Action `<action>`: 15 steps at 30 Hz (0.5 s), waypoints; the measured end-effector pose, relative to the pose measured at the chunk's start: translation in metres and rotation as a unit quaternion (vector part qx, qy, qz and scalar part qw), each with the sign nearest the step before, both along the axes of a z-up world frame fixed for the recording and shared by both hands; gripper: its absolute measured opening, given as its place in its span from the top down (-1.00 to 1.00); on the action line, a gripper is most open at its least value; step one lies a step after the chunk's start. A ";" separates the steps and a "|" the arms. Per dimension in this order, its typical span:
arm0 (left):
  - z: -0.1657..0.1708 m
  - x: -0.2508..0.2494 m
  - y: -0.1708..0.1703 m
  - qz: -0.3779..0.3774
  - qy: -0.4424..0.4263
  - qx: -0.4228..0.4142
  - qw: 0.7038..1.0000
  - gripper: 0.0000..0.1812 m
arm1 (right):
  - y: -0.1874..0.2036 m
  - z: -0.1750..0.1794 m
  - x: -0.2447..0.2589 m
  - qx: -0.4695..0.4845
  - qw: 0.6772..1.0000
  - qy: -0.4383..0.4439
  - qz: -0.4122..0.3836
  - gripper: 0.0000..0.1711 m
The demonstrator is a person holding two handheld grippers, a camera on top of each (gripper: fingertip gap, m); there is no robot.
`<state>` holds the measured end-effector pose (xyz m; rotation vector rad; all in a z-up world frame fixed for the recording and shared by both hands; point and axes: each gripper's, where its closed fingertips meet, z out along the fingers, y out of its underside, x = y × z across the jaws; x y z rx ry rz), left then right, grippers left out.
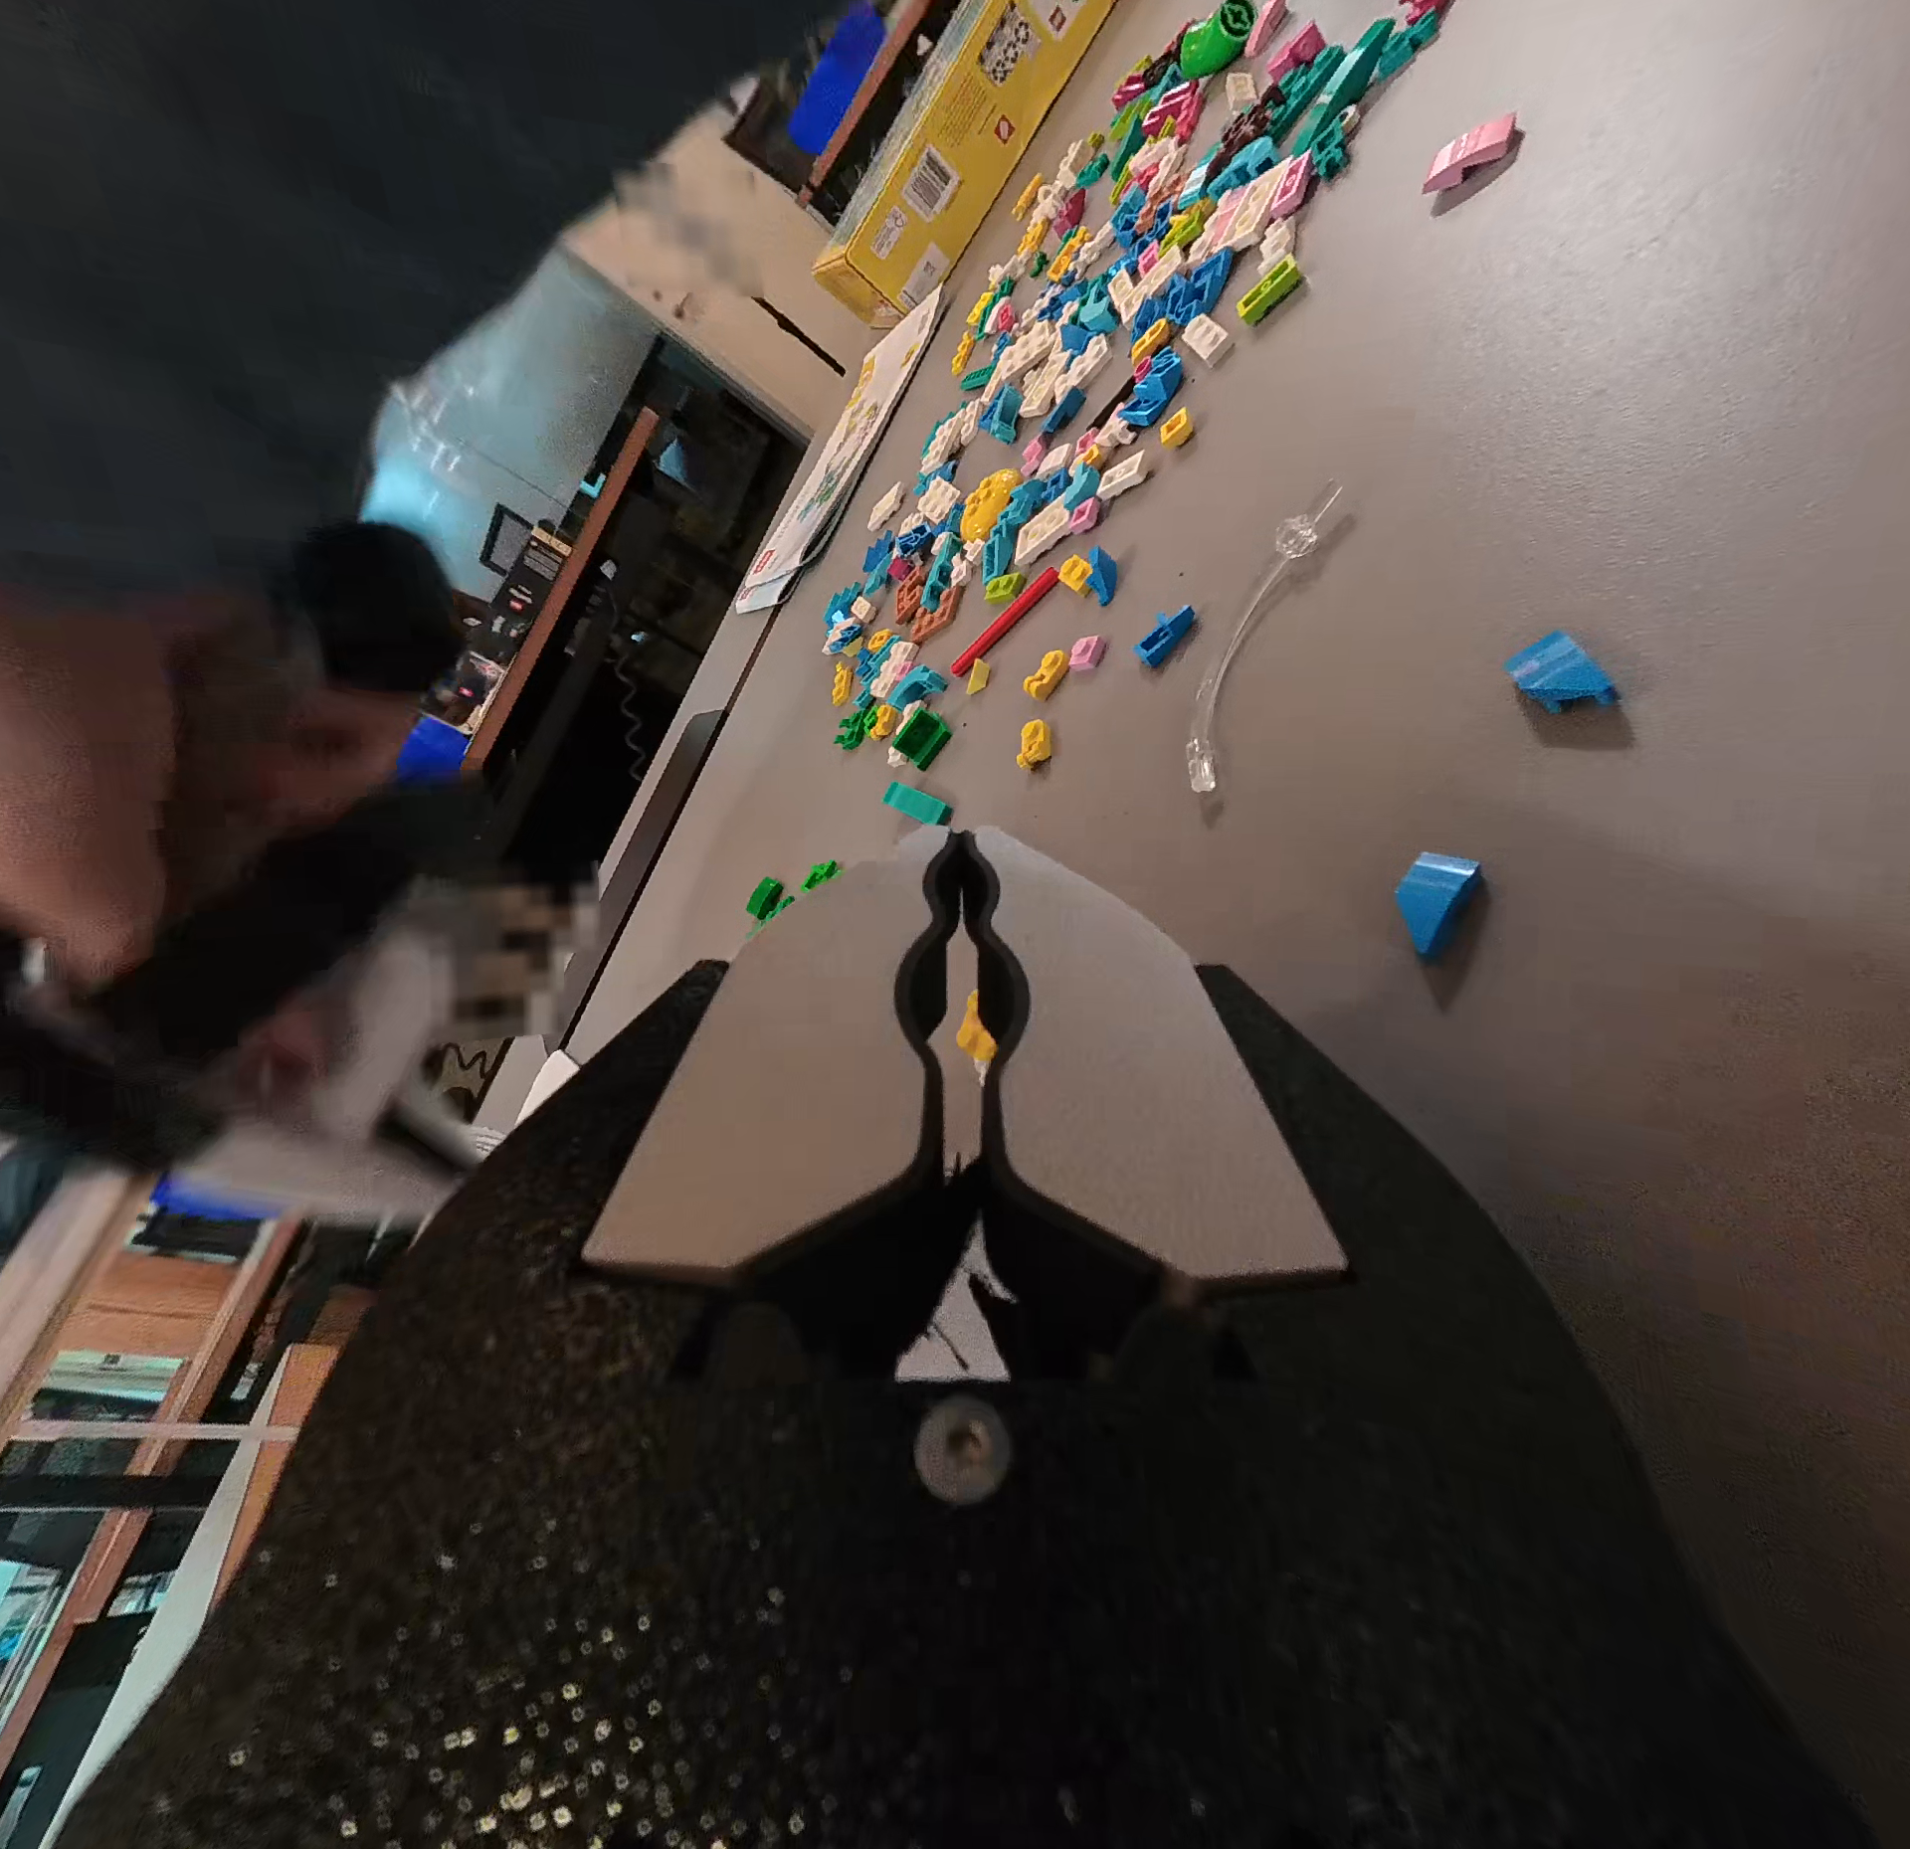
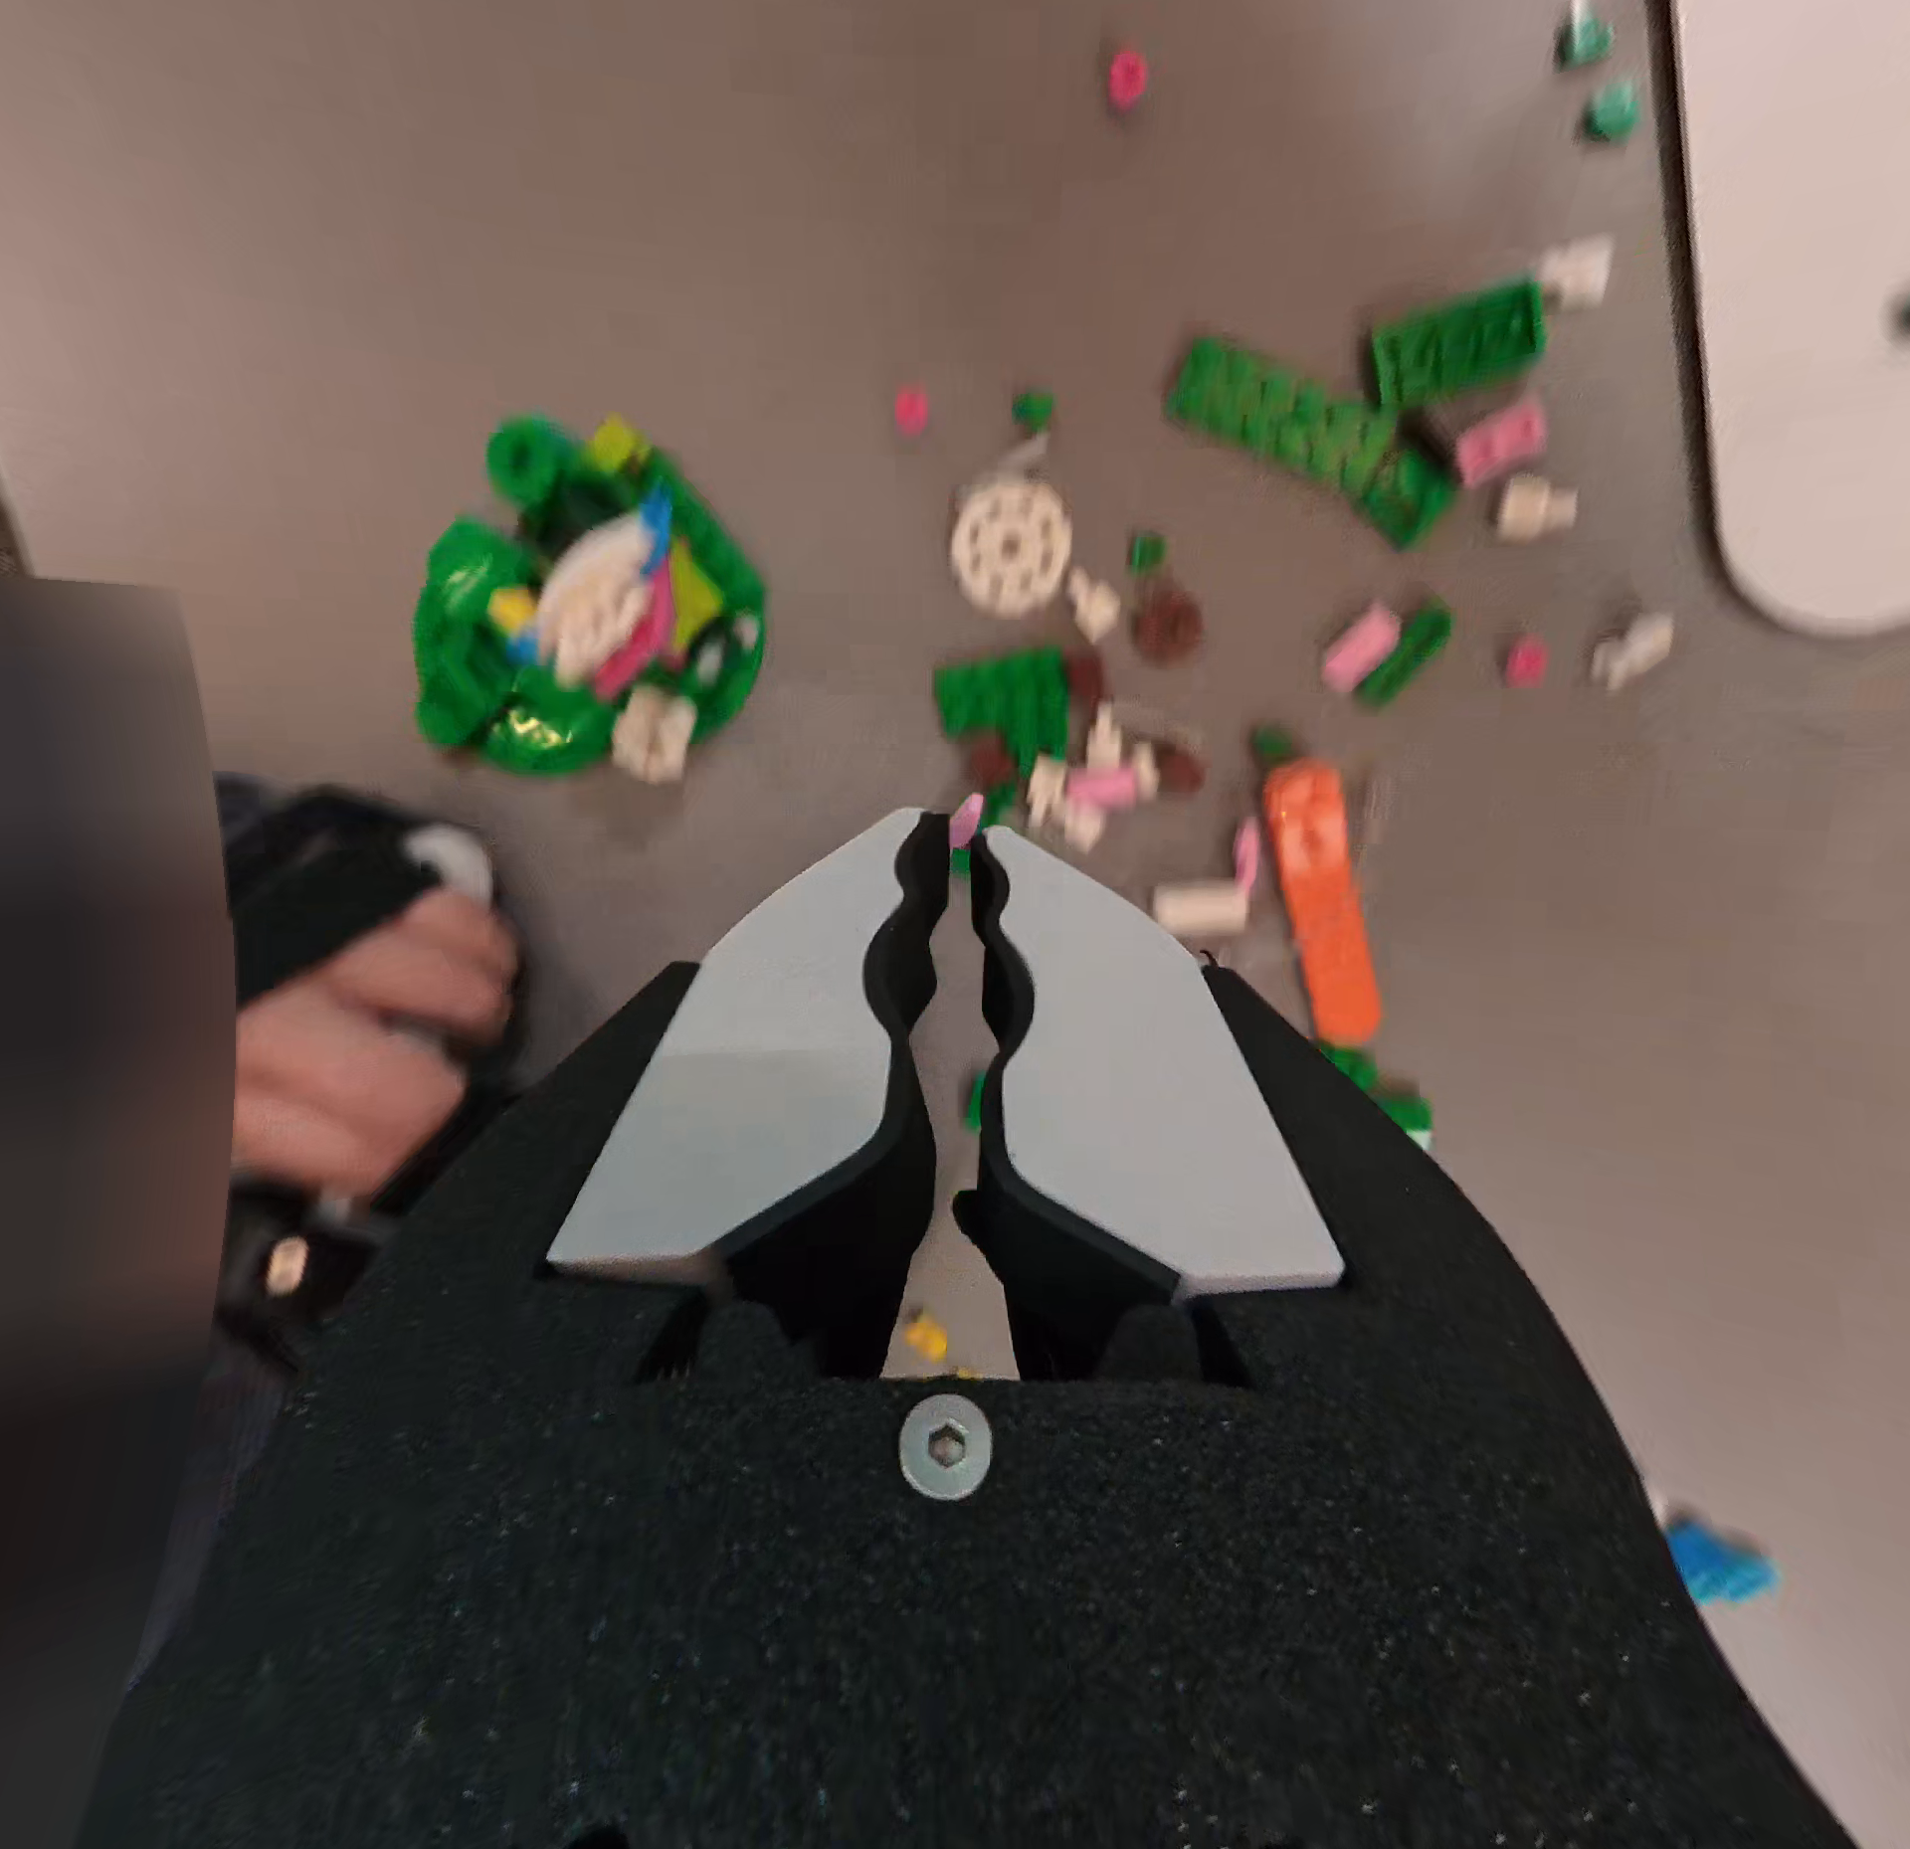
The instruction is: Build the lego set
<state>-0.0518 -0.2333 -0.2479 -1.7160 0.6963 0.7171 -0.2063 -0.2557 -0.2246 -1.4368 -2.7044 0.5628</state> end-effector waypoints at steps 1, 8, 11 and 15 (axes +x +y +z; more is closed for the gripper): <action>0.000 0.000 0.000 0.000 0.000 0.000 1.000 1.00 | 0.013 0.006 0.022 -0.007 1.000 0.002 -0.006 0.96; -0.001 -0.001 0.001 0.002 -0.001 -0.002 1.000 1.00 | 0.092 -0.008 0.205 -0.016 0.999 -0.047 -0.020 0.96; -0.001 -0.001 0.001 0.002 -0.002 -0.004 1.000 1.00 | 0.115 -0.027 0.258 0.023 0.997 -0.051 -0.049 0.96; -0.003 -0.001 0.001 0.001 0.003 -0.008 1.000 1.00 | 0.119 -0.042 0.281 0.034 0.998 -0.016 -0.060 0.96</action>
